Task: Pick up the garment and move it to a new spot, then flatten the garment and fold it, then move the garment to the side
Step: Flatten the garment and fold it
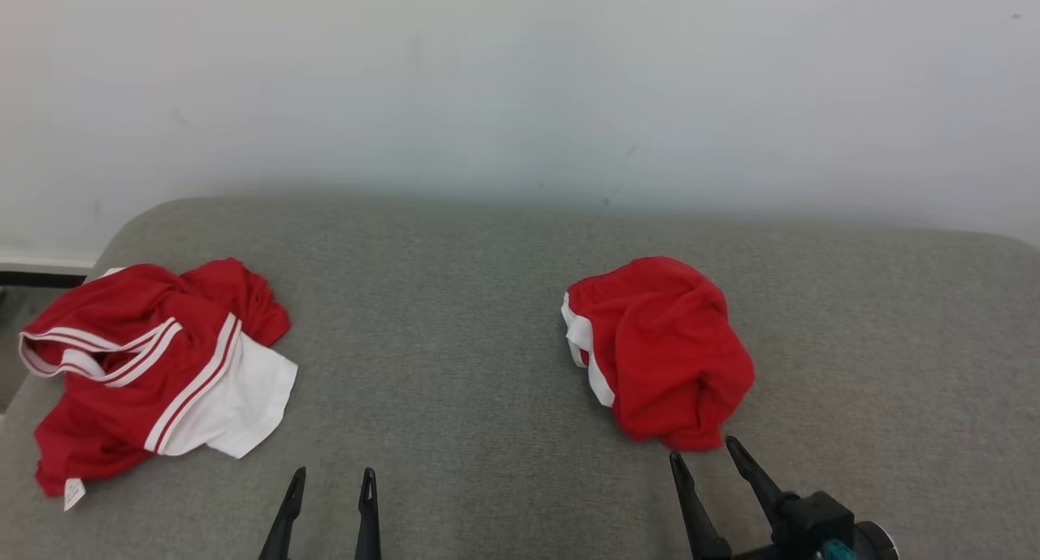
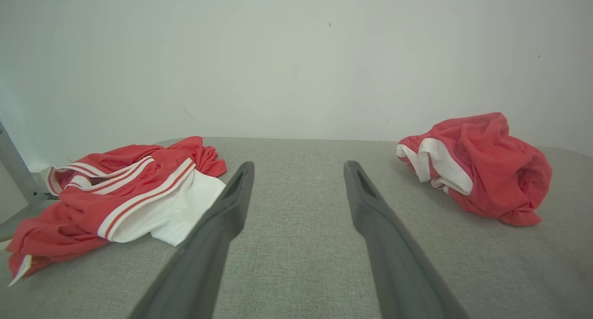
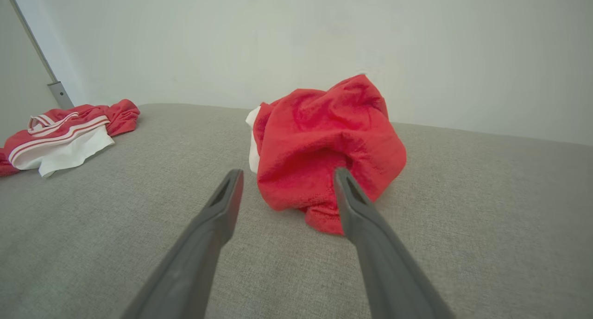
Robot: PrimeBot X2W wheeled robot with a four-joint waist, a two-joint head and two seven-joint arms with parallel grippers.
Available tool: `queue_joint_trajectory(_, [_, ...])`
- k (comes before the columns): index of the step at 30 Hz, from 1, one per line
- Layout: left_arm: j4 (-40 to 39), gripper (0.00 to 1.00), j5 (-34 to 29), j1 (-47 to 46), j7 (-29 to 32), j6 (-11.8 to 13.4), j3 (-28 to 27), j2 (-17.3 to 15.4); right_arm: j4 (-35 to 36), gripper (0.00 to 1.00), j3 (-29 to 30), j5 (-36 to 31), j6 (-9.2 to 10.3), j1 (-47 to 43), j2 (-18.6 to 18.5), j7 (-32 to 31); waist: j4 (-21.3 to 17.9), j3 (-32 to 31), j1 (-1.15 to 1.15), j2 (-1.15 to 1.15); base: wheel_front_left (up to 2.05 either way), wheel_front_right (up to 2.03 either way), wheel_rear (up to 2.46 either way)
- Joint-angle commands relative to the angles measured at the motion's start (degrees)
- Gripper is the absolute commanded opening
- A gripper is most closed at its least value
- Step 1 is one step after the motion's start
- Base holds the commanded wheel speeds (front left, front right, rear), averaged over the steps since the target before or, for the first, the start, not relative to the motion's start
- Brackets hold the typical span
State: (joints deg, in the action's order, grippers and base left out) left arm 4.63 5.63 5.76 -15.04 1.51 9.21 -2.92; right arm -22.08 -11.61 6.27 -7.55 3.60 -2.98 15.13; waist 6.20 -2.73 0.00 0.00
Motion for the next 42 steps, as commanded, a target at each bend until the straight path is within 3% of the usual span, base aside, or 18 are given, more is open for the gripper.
queue_joint_trajectory(1, [0.28, 1.0, -0.4, -0.55, -0.11, -0.02, 0.22, 0.04, -1.48, 1.0, -0.26, 0.85, 0.12, 1.45, 0.13, 0.07, 1.86, 0.12, 0.0, 0.0, 0.0, 0.0, 0.0])
queue_joint_trajectory(7, [1.67, 1.0, -0.78, -1.22, -0.11, -0.42, 0.82, 0.04, -10.81, 1.0, -0.12, 2.29, 0.12, 6.71, 0.09, 0.07, 5.52, 0.51, 0.0, 0.0, 0.0, 0.0, 0.0])
queue_joint_trajectory(12, [2.89, 1.0, -0.53, -1.52, -0.11, -0.78, 1.85, 0.03, -18.27, 1.0, 1.91, -1.03, 0.12, 10.75, 0.11, 0.08, 8.49, 1.13, 0.0, 0.0, 0.0, 0.0, 0.0])
queue_joint_trajectory(22, [3.98, 1.0, 0.19, -2.71, -0.11, -0.24, 3.89, 0.03, -24.81, 1.0, 7.49, -7.67, 0.12, 15.17, 0.06, 0.07, 10.77, 1.74, 0.0, 0.0, 0.0, 0.0, 0.0])
queue_joint_trajectory(23, [4.08, 1.0, 0.16, -2.84, -0.11, -0.2, 4.06, 0.03, -25.42, 0.86, 8.49, -8.59, 0.12, 15.15, 0.08, 0.08, 10.88, 1.73, 0.0, 0.0, 0.0, 0.0, 0.0])
queue_joint_trajectory(24, [4.15, 1.0, 0.11, -3.0, -0.11, -0.2, 4.19, 0.02, -26.18, 0.49, 9.26, -9.53, 0.12, 15.33, 0.11, 0.08, 10.97, 1.72, 0.0, 0.0, 0.0, 0.0, 0.0])
queue_joint_trajectory(25, [4.22, 1.0, 0.11, -3.19, -0.11, -0.23, 4.31, 0.02, -26.72, 0.37, 9.81, -10.06, 0.12, 15.72, 0.13, 0.07, 11.06, 1.72, 0.0, 0.0, 0.0, 0.0, 0.0])
queue_joint_trajectory(26, [4.27, 1.0, 0.12, -3.41, -0.11, -0.26, 4.43, 0.02, -27.04, 0.0, 10.19, -10.41, 0.12, 16.25, 0.14, 0.07, 11.13, 1.7, 0.0, 0.0, 0.0, 0.0, 0.0])
queue_joint_trajectory(32, [4.2, 1.0, 0.36, -3.8, -0.11, 0.02, 4.51, 0.02, -24.31, 0.0, 7.22, -8.98, 0.12, 17.56, 0.13, 0.07, 10.94, 1.38, 0.0, 0.0, 0.0, 0.0, 0.0])
queue_joint_trajectory(42, [3.77, 1.0, 0.79, -3.3, -0.11, 0.05, 4.71, 0.02, -6.8, 0.0, -4.66, -2.29, 0.12, 19.35, 0.1, 0.08, 7.85, 0.65, 0.0, 0.0, 0.0, 0.0, 0.0])
